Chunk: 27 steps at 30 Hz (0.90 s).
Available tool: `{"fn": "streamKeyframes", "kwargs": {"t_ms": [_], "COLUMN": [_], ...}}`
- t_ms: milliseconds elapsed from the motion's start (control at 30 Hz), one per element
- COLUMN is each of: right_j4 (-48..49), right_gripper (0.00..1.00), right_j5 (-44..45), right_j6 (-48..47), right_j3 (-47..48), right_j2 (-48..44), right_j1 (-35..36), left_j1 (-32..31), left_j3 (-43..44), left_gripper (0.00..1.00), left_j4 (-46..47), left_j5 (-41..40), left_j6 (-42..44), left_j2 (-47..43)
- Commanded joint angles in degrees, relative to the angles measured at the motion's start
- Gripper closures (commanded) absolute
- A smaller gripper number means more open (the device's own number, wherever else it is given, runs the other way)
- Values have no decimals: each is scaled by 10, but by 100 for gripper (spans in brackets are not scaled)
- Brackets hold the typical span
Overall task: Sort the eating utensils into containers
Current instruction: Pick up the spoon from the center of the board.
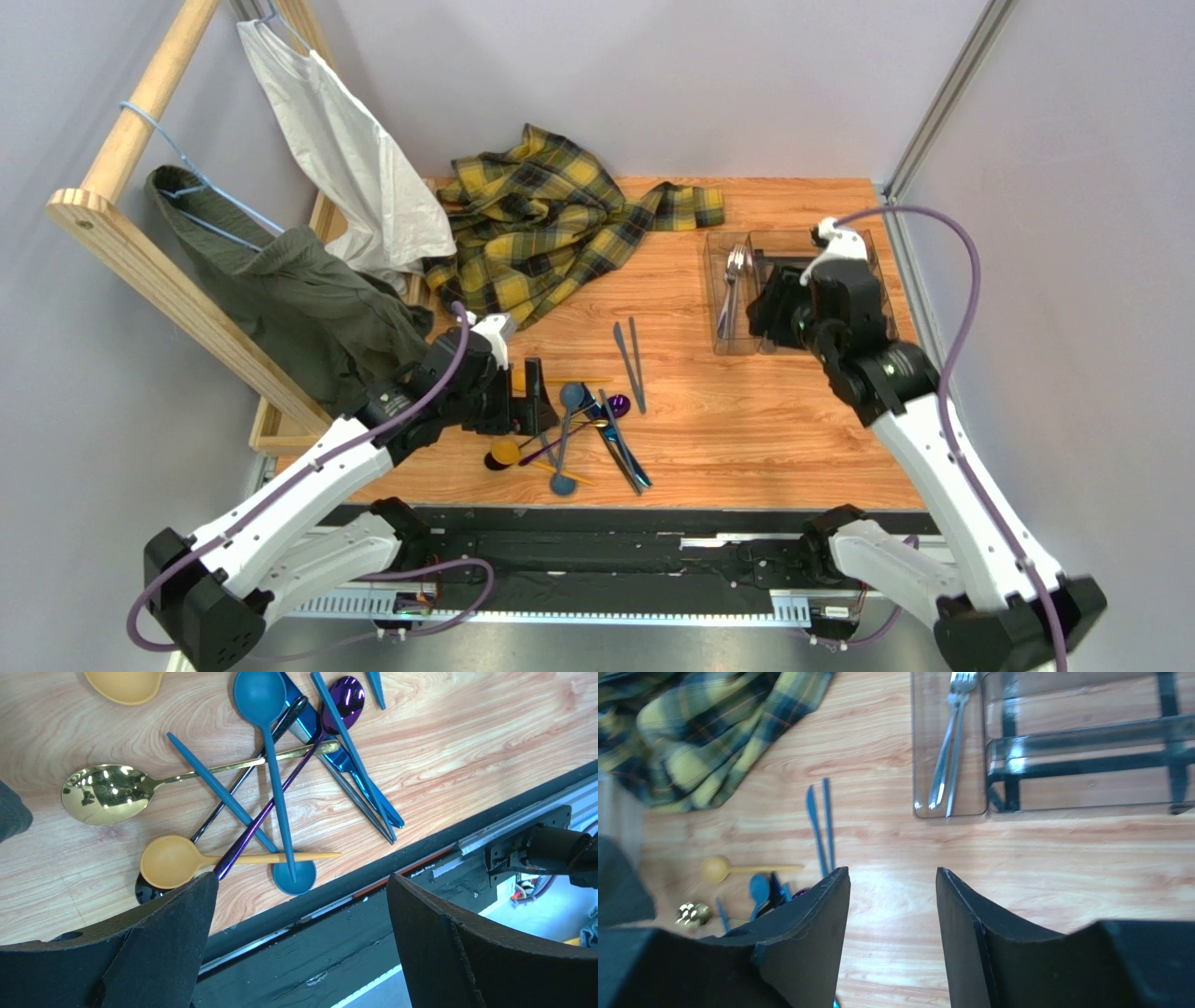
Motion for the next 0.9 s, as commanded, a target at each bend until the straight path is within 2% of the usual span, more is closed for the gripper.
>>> {"fn": "streamKeyframes", "kwargs": {"t_ms": [0,167,300,533,733,867], "right_j4": [-38,-70,-70,-71,-36,-31], "right_gripper": [49,50,50,50,51,52], "right_j5": [-86,-129,-157,-163,-190,-205], "right_j6": [40,49,48,49,71,79], "right_j3": [-68,-133,-173,-161,-198,-210], "right_j2": [-94,-204,-246,-216,-211,-214], "right_j1": [4,7,9,10,9,9], "left_j1": [2,2,1,0,0,0], "left_j3": [-25,-50,-49,-3,34,41], "left_gripper": [1,1,1,6,11,14], "left_j4": [16,60,89,73,60,71], "left_j5": [3,50,60,22,-5,11], "left_j6": [21,10,10,38,66,74], "left_j2": [-26,-15,16,78,128,168]}}
